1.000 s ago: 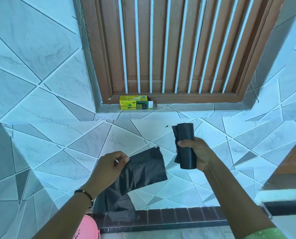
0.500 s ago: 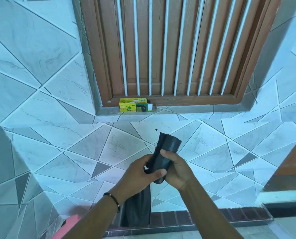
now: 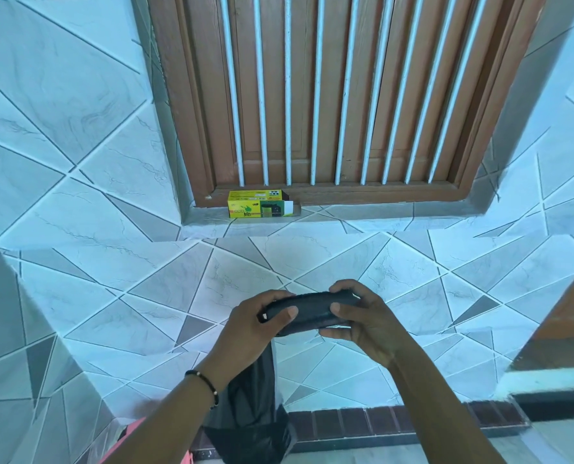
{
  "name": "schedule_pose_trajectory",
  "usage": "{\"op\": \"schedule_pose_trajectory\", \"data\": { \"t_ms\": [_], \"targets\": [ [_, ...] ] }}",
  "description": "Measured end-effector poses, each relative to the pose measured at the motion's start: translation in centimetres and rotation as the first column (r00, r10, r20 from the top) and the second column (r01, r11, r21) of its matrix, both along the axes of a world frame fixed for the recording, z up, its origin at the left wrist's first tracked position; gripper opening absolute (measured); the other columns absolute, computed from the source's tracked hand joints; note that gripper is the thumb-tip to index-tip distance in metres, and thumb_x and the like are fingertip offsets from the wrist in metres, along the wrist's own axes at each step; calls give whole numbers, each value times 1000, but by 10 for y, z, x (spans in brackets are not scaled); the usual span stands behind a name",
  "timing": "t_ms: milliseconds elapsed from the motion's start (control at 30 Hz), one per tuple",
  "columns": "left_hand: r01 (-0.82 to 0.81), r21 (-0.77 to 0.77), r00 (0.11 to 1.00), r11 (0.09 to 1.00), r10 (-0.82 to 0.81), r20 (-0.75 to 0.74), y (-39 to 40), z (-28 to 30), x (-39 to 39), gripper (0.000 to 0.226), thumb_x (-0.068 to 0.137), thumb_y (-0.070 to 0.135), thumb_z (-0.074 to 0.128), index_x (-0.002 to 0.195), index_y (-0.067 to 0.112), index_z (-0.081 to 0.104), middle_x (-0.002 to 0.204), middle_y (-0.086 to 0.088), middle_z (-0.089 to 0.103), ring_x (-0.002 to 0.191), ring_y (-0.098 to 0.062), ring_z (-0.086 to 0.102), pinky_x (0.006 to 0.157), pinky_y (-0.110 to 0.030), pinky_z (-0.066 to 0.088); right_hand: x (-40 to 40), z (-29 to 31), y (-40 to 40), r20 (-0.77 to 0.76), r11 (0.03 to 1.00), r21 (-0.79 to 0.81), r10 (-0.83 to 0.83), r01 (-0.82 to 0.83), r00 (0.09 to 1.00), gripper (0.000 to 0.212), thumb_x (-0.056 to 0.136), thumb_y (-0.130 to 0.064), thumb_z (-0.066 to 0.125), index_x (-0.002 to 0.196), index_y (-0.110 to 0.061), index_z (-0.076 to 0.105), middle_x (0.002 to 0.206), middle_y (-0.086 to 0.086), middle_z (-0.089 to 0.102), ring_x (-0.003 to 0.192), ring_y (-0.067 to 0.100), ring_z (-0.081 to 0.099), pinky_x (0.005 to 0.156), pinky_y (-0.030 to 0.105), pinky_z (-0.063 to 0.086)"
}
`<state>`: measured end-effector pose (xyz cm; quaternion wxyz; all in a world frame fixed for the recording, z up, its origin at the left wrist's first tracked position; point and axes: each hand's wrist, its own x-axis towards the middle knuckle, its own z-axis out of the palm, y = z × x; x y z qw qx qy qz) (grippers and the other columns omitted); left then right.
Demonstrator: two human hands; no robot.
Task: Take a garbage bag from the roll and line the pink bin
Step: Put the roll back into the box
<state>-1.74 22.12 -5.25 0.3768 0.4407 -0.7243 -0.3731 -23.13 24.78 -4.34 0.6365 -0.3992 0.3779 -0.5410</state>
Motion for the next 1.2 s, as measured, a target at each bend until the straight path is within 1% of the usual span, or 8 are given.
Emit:
{"op": "schedule_pose_trajectory", "data": {
  "t_ms": [133, 233, 400, 533, 667, 967, 1067, 1200],
  "targets": [
    [10, -43, 993, 999, -5, 115, -3, -3, -5, 52, 73, 53, 69, 119, 46, 48, 113, 20, 61, 94, -8, 62, 81, -16, 52, -3, 3, -8, -6, 996, 8, -90, 90, 996, 16, 81, 3, 62, 92, -8, 63, 94, 11, 60, 76, 29, 66, 62, 39, 59],
    [-45, -166, 988, 985, 68, 140, -10, 0, -10, 50, 76, 41, 71, 122, 37, 50, 117, 19, 57, 102, -5, 57, 77, -3, 44, -6, 3, -13, 31, 997, 23, -73, 73, 997, 18, 81, 5, 62, 95, -7, 62, 101, 15, 61, 80, 30, 69, 64, 39, 59],
    [-76, -211, 985, 975, 107, 138, -29, 13, -22, 48, 76, 40, 72, 120, 35, 54, 117, 22, 57, 104, -5, 57, 79, -2, 43, -18, 14, -28, 6, 997, -38, -70, 70, 998, 30, 75, 13, 64, 98, -6, 61, 103, 14, 62, 84, 28, 69, 68, 38, 58],
    [-104, -207, 958, 973, 154, 241, -50, 26, -31, 62, 75, 47, 70, 130, 35, 43, 122, 24, 52, 72, -6, 51, 77, -11, 44, -26, 22, -44, 3, 987, -42, -157, 157, 988, 28, 76, 15, 64, 95, -6, 61, 94, 11, 64, 78, 28, 69, 68, 38, 59],
    [-136, -256, 910, 957, 223, 350, -79, 37, -25, 61, 79, 56, 60, 132, 31, 41, 118, 23, 56, 61, 3, 47, 73, -22, 43, -39, 25, -60, 111, 971, 3, -238, 239, 965, 26, 76, 15, 62, 91, -7, 61, 94, 12, 64, 77, 27, 70, 67, 38, 60],
    [-115, -477, 751, 871, 391, 533, -194, 82, -27, 15, 89, 30, 52, 90, 28, 67, 94, 8, 72, 91, -20, 65, 70, -30, 51, -44, 26, -109, 218, 952, 44, -304, 302, 927, 24, 80, 15, 57, 91, -6, 58, 96, 12, 64, 76, 24, 71, 62, 33, 59],
    [-82, -485, 697, 871, 398, 597, -234, 91, -30, 20, 87, 30, 57, 105, 24, 64, 105, -2, 69, 99, -28, 63, 73, -32, 49, -39, 32, -127, 209, 945, 46, -326, 324, 922, 25, 80, 15, 56, 92, -7, 58, 95, 13, 63, 77, 25, 70, 62, 33, 59],
    [2, -434, 575, 901, 354, 738, -275, 94, -31, 56, 81, 37, 65, 131, 19, 48, 128, -7, 52, 110, -32, 59, 86, -43, 51, -35, 41, -152, 186, 936, 40, -351, 350, 918, 26, 80, 15, 56, 91, -8, 57, 96, 12, 63, 83, 29, 67, 64, 35, 60]
  ]
}}
